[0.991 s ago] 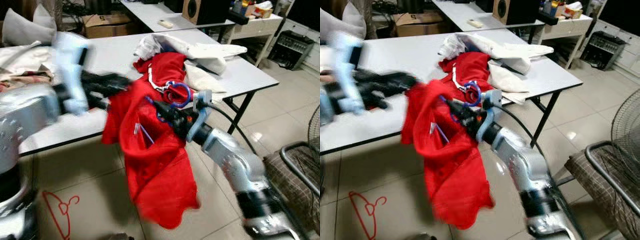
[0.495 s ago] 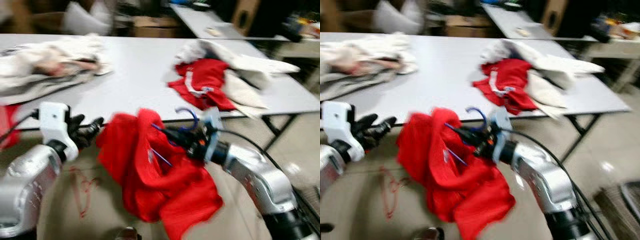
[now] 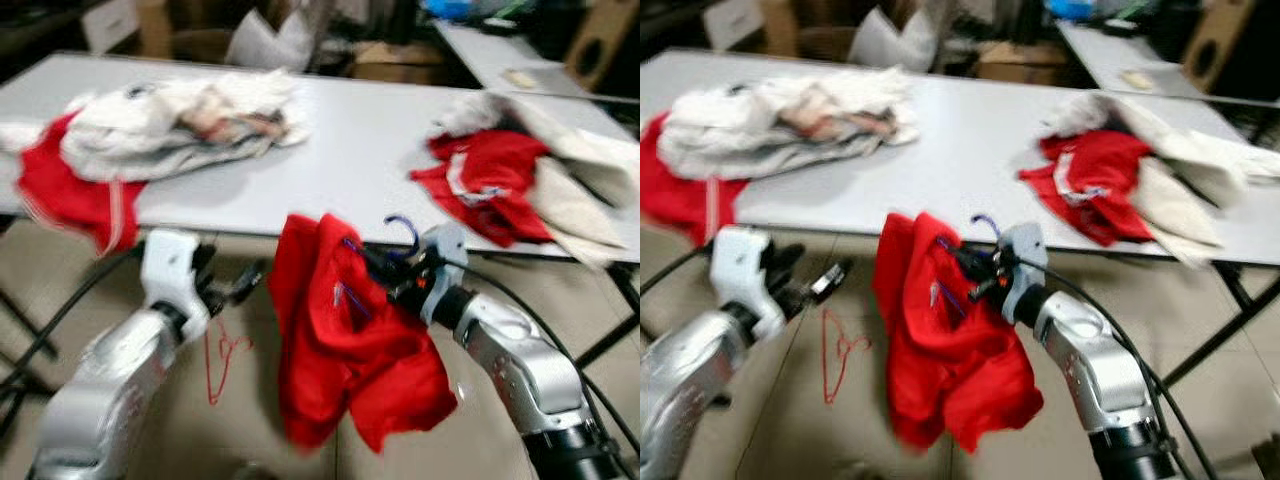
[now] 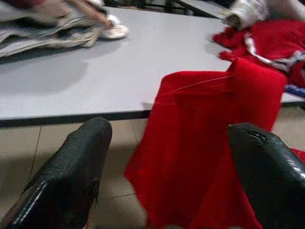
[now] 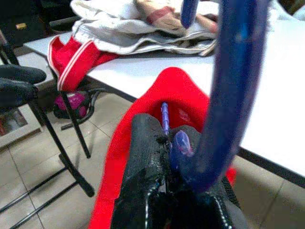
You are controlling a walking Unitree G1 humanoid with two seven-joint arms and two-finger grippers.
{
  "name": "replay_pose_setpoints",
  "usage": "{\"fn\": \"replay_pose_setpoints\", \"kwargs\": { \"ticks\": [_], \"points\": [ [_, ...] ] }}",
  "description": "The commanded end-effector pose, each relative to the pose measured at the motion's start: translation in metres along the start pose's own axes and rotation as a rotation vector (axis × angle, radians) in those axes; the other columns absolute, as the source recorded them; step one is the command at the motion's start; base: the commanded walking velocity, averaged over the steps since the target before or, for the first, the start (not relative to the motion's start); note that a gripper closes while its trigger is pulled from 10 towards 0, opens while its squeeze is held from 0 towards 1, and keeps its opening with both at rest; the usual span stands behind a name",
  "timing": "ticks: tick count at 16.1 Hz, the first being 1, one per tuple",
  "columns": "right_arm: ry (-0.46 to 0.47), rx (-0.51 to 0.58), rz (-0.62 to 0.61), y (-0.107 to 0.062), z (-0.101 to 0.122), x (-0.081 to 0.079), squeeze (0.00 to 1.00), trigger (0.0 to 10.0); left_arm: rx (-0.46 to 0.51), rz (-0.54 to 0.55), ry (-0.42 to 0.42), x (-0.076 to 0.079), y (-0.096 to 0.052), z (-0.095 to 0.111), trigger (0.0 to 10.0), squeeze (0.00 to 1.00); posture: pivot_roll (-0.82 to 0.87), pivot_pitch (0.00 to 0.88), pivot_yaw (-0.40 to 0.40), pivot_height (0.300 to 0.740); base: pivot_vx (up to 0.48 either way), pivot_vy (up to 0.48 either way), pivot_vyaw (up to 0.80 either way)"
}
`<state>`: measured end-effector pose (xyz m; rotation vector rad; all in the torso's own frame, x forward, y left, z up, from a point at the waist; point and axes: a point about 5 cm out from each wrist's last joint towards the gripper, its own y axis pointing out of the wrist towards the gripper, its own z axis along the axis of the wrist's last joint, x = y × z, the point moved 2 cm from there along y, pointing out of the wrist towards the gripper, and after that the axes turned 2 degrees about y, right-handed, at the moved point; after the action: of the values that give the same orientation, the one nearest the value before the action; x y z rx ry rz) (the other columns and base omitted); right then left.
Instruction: Hang hanger
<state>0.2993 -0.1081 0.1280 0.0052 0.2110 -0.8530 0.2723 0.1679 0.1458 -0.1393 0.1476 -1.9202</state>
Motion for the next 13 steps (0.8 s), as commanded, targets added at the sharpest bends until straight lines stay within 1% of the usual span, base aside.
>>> {"fn": "replay_pose_setpoints", "kwargs": {
  "ticks": [1,2,3,4,5,7,10,13],
  "points": [
    [-0.012,0.031,-0.028,-0.003,0.006,0.005,0.00,10.0,0.010,-0.001,0.011,0.003,0.002,0.002,10.0,1.00,-0.02,0.000,-0.041,0.740,0.000,0.000,0.80],
    [0.001,0.009,-0.022,-0.003,0.001,0.003,0.00,10.0,0.018,-0.014,-0.003,0.007,0.004,0.001,10.0,0.82,-0.02,0.000,-0.038,0.740,0.000,0.000,0.80],
    [-0.001,0.000,-0.016,-0.003,-0.003,0.001,0.00,10.0,0.022,0.000,0.003,0.009,0.006,0.000,10.0,0.36,-0.03,0.000,-0.034,0.740,0.000,0.000,0.80],
    [-0.001,-0.001,-0.015,-0.003,-0.004,0.000,0.00,10.0,0.025,0.002,0.007,0.009,0.007,0.001,10.0,0.36,-0.03,0.000,-0.034,0.740,0.000,0.000,0.80],
    [0.021,0.001,-0.033,-0.002,-0.005,0.002,0.00,10.0,0.036,0.012,0.019,0.009,0.009,0.003,10.0,0.28,-0.03,0.000,-0.033,0.740,0.000,0.000,0.80],
    [0.045,0.005,-0.028,0.000,-0.006,-0.001,0.00,10.0,0.033,0.003,0.025,0.012,0.010,0.003,10.0,0.29,-0.03,0.000,-0.032,0.740,0.000,0.000,0.80],
    [0.049,0.006,-0.009,0.003,-0.006,-0.003,0.00,10.0,0.033,-0.005,0.020,0.018,0.013,0.001,10.0,0.29,-0.03,0.000,-0.033,0.740,0.000,-0.305,0.80],
    [0.026,0.008,0.011,0.005,-0.004,-0.004,0.00,10.0,0.036,-0.004,0.022,0.018,0.014,0.002,10.0,0.29,-0.03,0.000,-0.033,0.740,0.000,-0.324,0.80]
  ]
}}
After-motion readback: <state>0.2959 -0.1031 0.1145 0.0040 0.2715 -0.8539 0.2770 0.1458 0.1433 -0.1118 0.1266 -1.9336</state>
